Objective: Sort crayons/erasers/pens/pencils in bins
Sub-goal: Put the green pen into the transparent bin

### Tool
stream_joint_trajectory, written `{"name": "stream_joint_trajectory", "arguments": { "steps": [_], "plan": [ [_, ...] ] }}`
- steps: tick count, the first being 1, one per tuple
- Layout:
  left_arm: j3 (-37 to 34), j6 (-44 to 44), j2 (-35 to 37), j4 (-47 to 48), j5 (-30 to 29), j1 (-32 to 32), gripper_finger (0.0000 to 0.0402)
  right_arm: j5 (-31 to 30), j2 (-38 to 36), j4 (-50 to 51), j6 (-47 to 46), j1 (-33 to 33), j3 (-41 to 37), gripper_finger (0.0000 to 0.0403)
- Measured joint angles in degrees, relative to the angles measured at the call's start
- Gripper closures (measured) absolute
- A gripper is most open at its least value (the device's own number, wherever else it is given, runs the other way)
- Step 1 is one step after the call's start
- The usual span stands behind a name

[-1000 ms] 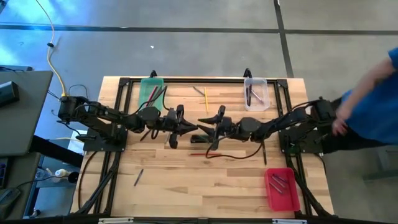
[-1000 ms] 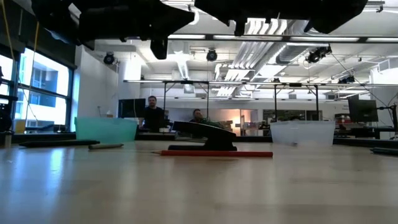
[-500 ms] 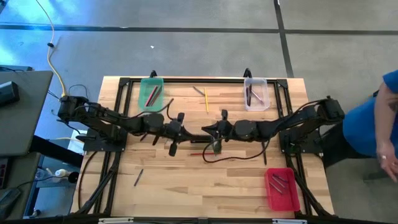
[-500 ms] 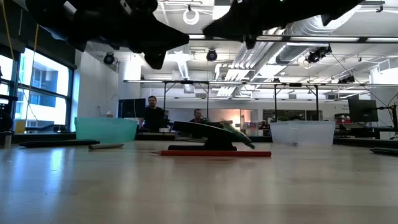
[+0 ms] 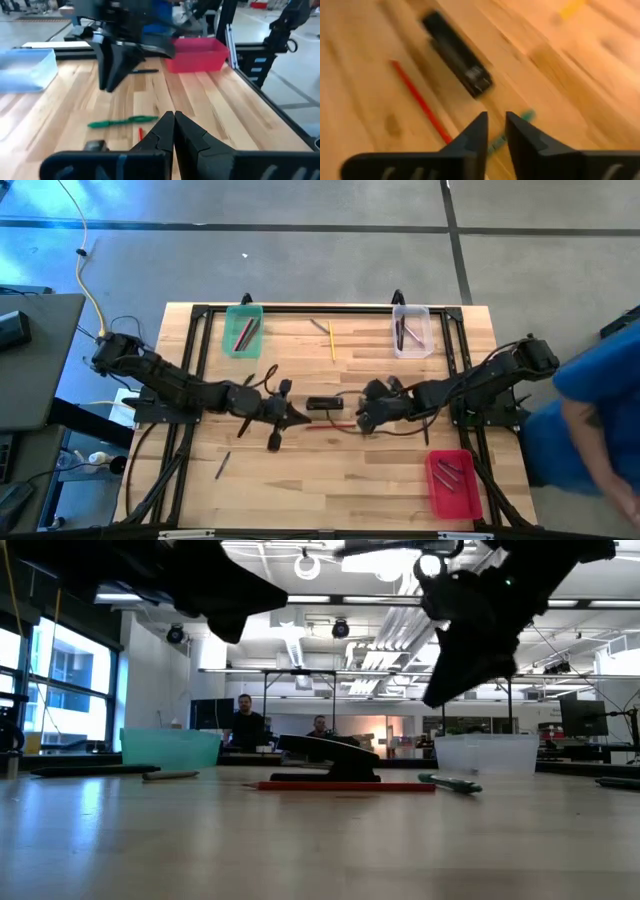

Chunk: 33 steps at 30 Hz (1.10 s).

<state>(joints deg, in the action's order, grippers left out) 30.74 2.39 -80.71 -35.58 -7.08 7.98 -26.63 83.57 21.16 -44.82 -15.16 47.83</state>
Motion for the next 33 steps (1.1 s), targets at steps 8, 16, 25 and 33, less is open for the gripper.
{"name": "stream_joint_trajectory", "arguments": {
  "steps": [8, 16, 25, 33],
  "plan": [
    [-0.97, 2.41, 0.0, 1.68, -8.85, 6.43, 0.0401, 1.89, 3.46, 6.26, -11.28, 0.0, 0.0, 0.0245],
    [-15.2, 7.79, -0.02, -21.51, -10.49, 8.03, 0.0401, 2.39, 11.71, 5.13, -11.86, 0.91, 2.63, 0.0243],
    [-20.63, 9.56, 0.0, -29.99, -11.2, 8.1, 0.0401, 5.25, 20.28, 5.55, -11.12, 3.33, 7.63, 0.0273],
    [-20.63, 9.58, 0.0, -29.89, -11.56, 9.13, 0.0401, 7.27, 21.13, 7.33, -3.62, 3.96, 9.27, 0.0352]
  ]
}}
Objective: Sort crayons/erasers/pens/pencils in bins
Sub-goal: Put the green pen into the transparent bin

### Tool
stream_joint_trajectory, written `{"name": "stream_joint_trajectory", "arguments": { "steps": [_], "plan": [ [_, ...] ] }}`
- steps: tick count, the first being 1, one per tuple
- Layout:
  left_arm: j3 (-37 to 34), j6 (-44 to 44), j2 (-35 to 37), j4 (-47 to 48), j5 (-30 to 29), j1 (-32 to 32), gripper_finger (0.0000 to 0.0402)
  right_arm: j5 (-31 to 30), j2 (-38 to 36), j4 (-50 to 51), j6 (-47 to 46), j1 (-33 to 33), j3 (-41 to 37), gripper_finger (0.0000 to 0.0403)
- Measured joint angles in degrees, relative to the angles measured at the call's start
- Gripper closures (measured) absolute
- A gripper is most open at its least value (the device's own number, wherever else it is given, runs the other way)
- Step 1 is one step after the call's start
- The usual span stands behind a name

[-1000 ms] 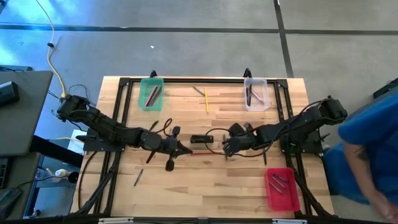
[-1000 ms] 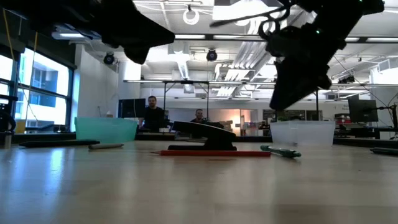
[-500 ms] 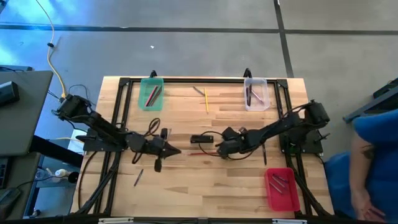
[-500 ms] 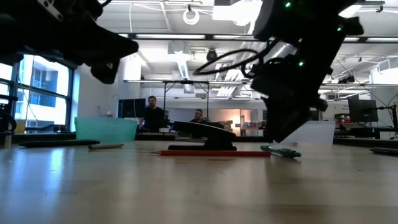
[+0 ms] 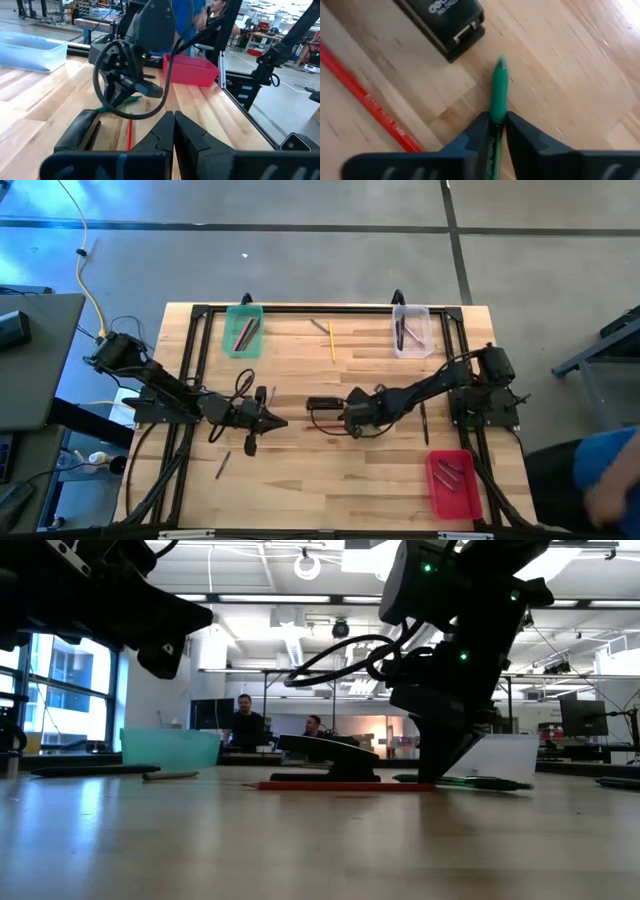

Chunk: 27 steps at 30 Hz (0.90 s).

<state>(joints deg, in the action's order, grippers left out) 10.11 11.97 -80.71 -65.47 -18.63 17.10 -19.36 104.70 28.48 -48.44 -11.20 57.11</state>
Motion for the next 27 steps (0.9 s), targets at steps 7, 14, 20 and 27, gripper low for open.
{"name": "stream_joint_trajectory", "arguments": {
  "steps": [7, 14, 20, 27],
  "plan": [
    [0.0, -1.0, 0.0, 0.4, -0.77, -0.37, 0.0401, 2.89, -3.81, 3.56, 4.94, 1.95, -0.4, 0.0394],
    [0.02, -2.01, 0.0, 1.39, -1.45, -3.73, 0.0401, 0.45, -15.5, 13.16, 6.88, 7.99, -0.27, 0.0386],
    [0.02, -2.54, 0.0, 1.81, 3.33, -8.37, 0.0401, -7.14, -25.13, 20.62, 11.22, 22.22, -0.22, 0.0388],
    [0.04, -2.33, 0.0, 1.75, 5.97, -11.18, 0.0401, -9.24, -24.27, 14.08, 25.31, 43.28, -0.22, 0.0388]
  ]
}}
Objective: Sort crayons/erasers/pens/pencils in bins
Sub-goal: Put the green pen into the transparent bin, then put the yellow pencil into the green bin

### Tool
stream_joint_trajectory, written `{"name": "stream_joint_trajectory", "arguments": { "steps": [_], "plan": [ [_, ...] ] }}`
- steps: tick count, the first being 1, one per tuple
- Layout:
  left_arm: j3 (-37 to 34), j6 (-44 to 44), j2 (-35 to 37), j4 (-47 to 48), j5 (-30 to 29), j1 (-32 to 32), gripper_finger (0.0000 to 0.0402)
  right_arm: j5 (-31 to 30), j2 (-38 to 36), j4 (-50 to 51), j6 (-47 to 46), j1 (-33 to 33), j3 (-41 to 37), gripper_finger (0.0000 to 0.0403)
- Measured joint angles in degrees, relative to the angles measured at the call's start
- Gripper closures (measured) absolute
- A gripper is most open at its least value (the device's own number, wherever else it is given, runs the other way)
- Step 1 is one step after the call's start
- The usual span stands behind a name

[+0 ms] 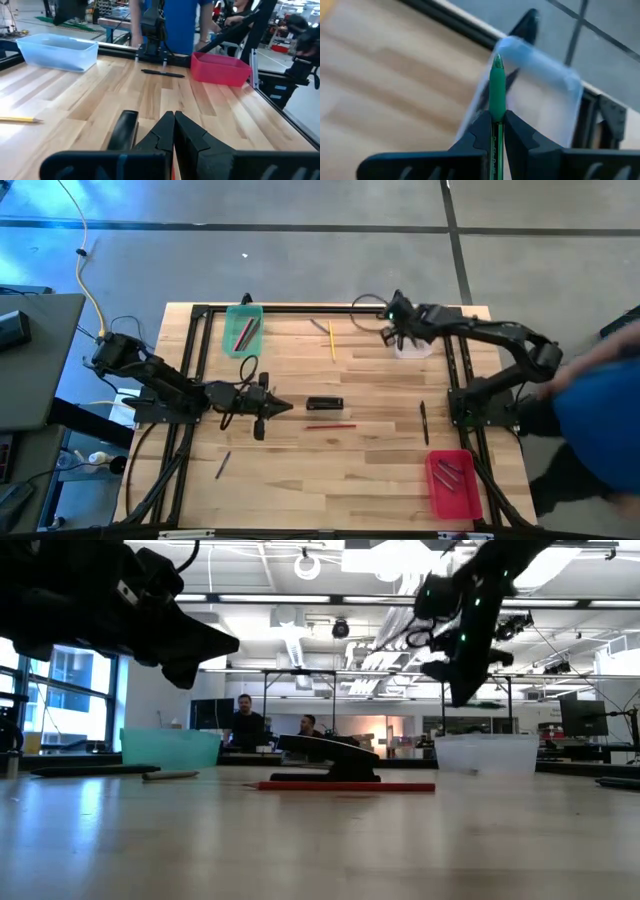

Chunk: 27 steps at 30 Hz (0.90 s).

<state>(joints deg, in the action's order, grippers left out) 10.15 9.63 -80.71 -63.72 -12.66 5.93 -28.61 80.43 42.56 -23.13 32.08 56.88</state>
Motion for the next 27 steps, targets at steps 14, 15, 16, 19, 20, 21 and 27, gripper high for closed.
{"name": "stream_joint_trajectory", "arguments": {
  "steps": [14, 15, 16, 19, 20, 21, 27],
  "plan": [
    [0.0, 2.2, 0.0, 0.13, 0.24, 0.09, 0.0402, 7.88, 13.11, -6.93, 12.94, 15.74, 0.0, 0.0389],
    [0.0, 2.2, 0.0, 0.2, 0.55, 0.09, 0.0402, 8.03, 13.64, -6.88, 13.09, 15.89, 0.0, 0.0388],
    [0.0, 2.22, 0.0, 0.35, 0.83, 0.09, 0.0402, 8.09, 13.96, -6.84, 13.11, 15.95, 0.0, 0.0388],
    [0.0, 2.21, 0.0, 0.45, 1.8, 0.09, 0.0402, 8.13, 14.11, -6.42, 12.37, 15.93, 0.0, 0.0373],
    [0.0, 2.22, 0.0, 0.46, 1.95, 0.09, 0.0402, 8.12, 14.11, -6.09, 11.65, 15.93, 0.0, 0.0364],
    [0.0, 2.22, 0.0, 0.46, 1.99, 0.09, 0.0402, 8.12, 14.11, -5.7, 11.24, 15.93, 0.0, 0.0354],
    [0.0, 2.14, 0.0, 0.5, 1.99, 0.09, 0.0402, 8.12, 13.34, -3.82, 10.35, 15.48, 0.41, 0.0288]
  ]
}}
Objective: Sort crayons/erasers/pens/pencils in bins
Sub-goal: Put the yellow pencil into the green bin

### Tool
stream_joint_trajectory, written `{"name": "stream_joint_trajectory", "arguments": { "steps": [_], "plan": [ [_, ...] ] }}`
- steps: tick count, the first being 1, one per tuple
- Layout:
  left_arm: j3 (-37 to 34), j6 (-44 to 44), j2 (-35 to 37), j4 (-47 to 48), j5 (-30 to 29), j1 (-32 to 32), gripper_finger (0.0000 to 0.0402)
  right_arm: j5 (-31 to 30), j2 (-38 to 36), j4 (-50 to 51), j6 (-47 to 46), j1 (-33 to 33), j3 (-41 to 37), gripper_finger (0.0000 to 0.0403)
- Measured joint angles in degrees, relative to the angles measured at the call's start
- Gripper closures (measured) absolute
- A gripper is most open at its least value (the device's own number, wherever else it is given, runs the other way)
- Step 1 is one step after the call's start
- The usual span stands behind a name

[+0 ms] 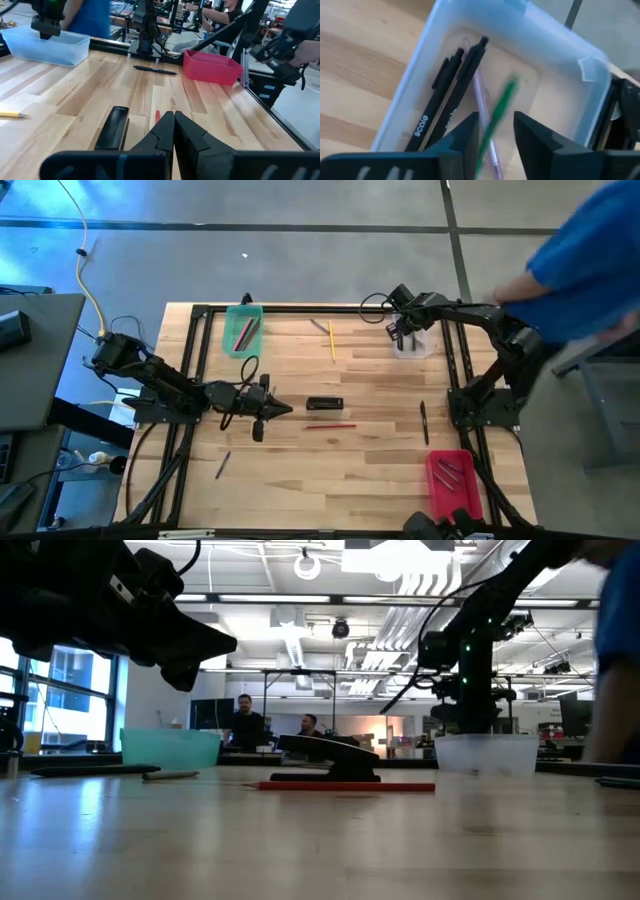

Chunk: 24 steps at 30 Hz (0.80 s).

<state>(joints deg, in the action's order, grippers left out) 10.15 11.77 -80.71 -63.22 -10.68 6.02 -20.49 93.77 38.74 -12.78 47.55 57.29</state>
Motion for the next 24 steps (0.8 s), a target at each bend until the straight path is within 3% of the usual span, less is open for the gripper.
{"name": "stream_joint_trajectory", "arguments": {
  "steps": [5, 13, 21, 24],
  "plan": [
    [0.0, -1.87, 0.0, 0.5, -0.04, 0.0, 0.0402, -0.56, -5.49, 0.0, 1.17, -2.7, 0.03, 0.029],
    [0.02, -3.43, 0.0, 1.4, -0.09, 0.0, 0.0402, 0.08, -16.53, -4.34, 2.77, -12.4, -2.9, 0.0394],
    [0.02, -2.97, 0.0, 2.38, -0.26, 0.0, 0.0402, 9.95, -22.96, -39.88, -1.77, -21.76, -19.85, 0.0399],
    [0.02, -2.37, 0.0, 2.38, -0.32, 0.0, 0.0402, 9.67, -22.39, -50.08, -4.38, -25.85, -23.76, 0.0399]
  ]
}}
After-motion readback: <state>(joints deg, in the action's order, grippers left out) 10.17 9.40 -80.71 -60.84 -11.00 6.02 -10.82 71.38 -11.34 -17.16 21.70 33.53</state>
